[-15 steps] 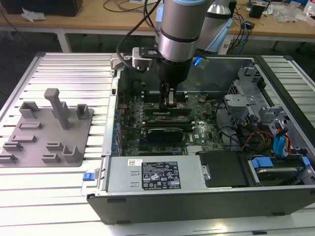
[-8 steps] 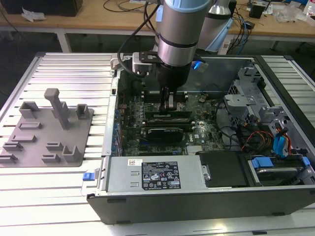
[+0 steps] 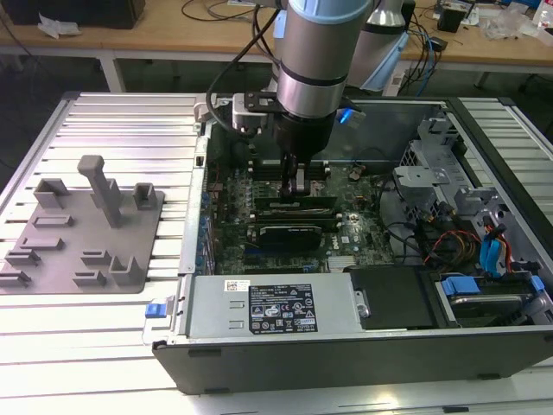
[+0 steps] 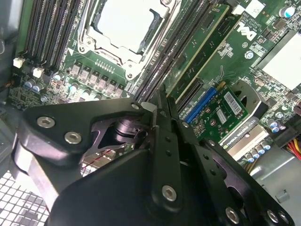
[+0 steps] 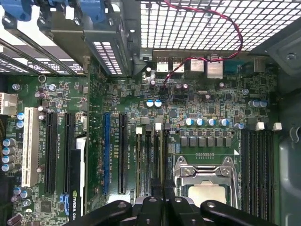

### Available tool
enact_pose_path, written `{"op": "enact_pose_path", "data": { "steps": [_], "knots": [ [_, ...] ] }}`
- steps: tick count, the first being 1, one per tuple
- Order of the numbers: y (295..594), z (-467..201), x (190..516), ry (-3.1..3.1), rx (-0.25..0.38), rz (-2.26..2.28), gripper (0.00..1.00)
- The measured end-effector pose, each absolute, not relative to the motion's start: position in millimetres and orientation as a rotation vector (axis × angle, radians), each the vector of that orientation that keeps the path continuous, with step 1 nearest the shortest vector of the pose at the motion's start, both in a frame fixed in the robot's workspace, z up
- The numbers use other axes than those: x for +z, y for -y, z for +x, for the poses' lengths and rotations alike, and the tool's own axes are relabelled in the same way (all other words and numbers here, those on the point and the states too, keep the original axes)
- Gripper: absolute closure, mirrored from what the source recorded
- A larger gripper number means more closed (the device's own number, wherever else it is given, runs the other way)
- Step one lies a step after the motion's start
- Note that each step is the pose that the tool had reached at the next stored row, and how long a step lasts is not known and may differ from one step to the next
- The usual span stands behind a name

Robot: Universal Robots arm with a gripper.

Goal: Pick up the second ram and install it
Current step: 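Insert the second ram into the second slot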

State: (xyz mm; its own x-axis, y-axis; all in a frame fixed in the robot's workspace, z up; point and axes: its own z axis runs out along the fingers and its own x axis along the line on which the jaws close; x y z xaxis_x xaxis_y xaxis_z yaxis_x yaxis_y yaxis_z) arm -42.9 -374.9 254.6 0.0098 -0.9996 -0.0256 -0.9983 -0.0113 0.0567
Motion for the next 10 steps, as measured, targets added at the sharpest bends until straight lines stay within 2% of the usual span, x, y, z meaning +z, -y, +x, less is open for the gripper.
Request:
{"op": "enact_pose_path", "data": {
  "steps": [10],
  "knots": [
    [375.3,-42.9,244.7,2.192,-0.091,2.217,0.90]
  ]
}}
